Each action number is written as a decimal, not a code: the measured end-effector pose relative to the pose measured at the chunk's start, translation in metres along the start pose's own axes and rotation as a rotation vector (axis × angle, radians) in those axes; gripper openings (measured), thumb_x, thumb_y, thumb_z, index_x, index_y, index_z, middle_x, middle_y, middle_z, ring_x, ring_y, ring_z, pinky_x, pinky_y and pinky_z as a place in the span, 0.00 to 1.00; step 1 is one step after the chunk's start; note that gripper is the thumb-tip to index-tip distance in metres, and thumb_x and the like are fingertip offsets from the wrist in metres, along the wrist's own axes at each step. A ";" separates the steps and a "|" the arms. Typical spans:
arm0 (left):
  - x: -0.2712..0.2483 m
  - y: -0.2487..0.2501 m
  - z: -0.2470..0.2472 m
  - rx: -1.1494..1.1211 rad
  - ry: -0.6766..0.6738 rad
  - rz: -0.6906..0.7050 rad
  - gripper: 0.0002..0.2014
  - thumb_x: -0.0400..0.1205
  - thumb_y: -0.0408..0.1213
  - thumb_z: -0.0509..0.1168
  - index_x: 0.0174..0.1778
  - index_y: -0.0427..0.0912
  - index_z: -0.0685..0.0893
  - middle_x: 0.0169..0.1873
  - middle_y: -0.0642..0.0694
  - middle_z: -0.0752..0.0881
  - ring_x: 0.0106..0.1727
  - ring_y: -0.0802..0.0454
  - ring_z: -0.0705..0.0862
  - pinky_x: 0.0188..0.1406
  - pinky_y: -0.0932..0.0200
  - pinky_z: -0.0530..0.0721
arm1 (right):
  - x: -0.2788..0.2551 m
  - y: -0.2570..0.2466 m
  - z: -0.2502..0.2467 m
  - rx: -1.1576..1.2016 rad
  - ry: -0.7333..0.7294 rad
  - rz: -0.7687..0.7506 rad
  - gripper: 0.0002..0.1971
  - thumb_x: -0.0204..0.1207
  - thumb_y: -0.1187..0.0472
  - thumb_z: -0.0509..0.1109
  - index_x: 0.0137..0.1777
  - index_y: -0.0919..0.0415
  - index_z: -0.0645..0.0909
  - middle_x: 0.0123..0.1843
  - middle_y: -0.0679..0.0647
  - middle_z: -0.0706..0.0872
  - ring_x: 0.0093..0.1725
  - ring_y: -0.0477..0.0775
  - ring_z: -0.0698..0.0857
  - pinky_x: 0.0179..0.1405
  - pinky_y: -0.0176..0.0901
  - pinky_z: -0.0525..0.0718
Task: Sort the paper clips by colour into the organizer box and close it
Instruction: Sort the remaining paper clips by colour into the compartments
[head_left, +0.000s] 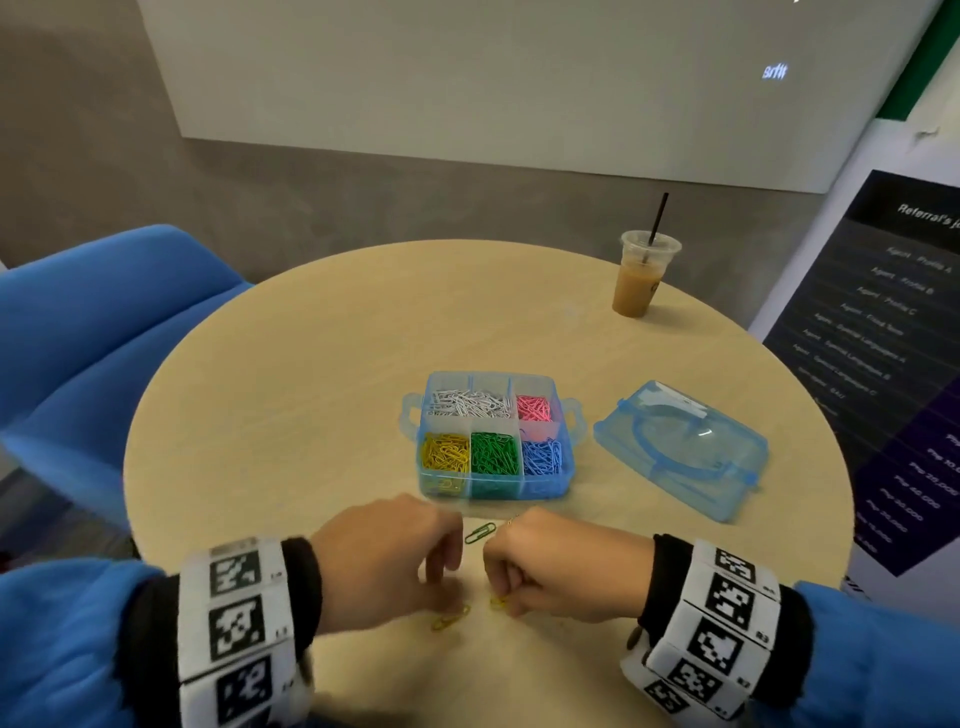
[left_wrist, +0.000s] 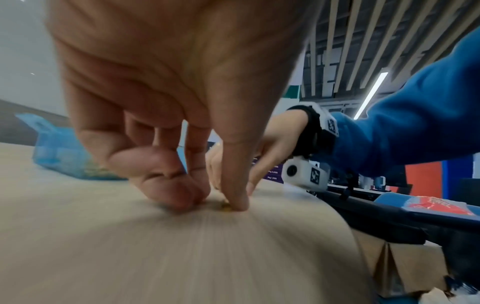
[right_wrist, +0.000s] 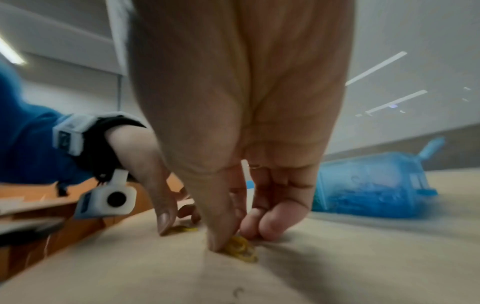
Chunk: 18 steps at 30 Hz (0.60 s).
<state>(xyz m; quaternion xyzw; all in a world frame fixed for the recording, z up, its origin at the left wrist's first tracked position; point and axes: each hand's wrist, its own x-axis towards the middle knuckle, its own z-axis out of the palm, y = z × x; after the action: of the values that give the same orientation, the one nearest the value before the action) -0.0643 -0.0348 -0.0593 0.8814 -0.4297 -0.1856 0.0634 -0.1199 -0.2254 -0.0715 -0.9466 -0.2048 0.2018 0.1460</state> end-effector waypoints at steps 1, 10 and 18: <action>-0.002 0.001 0.006 0.015 -0.008 -0.013 0.14 0.76 0.59 0.69 0.49 0.58 0.77 0.46 0.62 0.82 0.38 0.64 0.76 0.43 0.61 0.77 | -0.001 -0.001 0.002 -0.046 -0.008 0.002 0.05 0.79 0.61 0.71 0.52 0.62 0.82 0.45 0.50 0.78 0.47 0.54 0.79 0.49 0.48 0.78; -0.004 0.010 0.014 0.015 -0.020 0.060 0.09 0.80 0.50 0.68 0.53 0.55 0.85 0.50 0.57 0.86 0.49 0.59 0.83 0.42 0.66 0.73 | -0.005 -0.002 0.010 -0.405 0.013 0.002 0.09 0.82 0.73 0.59 0.58 0.65 0.75 0.50 0.63 0.79 0.42 0.62 0.77 0.37 0.53 0.76; 0.000 0.003 0.007 0.026 -0.096 0.073 0.06 0.83 0.49 0.65 0.51 0.53 0.81 0.48 0.57 0.83 0.47 0.57 0.81 0.40 0.64 0.72 | -0.004 0.005 -0.018 0.089 0.129 0.060 0.04 0.81 0.65 0.65 0.48 0.61 0.81 0.40 0.49 0.83 0.35 0.44 0.78 0.36 0.29 0.75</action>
<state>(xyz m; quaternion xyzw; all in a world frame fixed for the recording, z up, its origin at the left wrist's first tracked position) -0.0696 -0.0363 -0.0648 0.8560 -0.4663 -0.2197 0.0378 -0.1141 -0.2349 -0.0558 -0.9558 -0.1574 0.1537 0.1949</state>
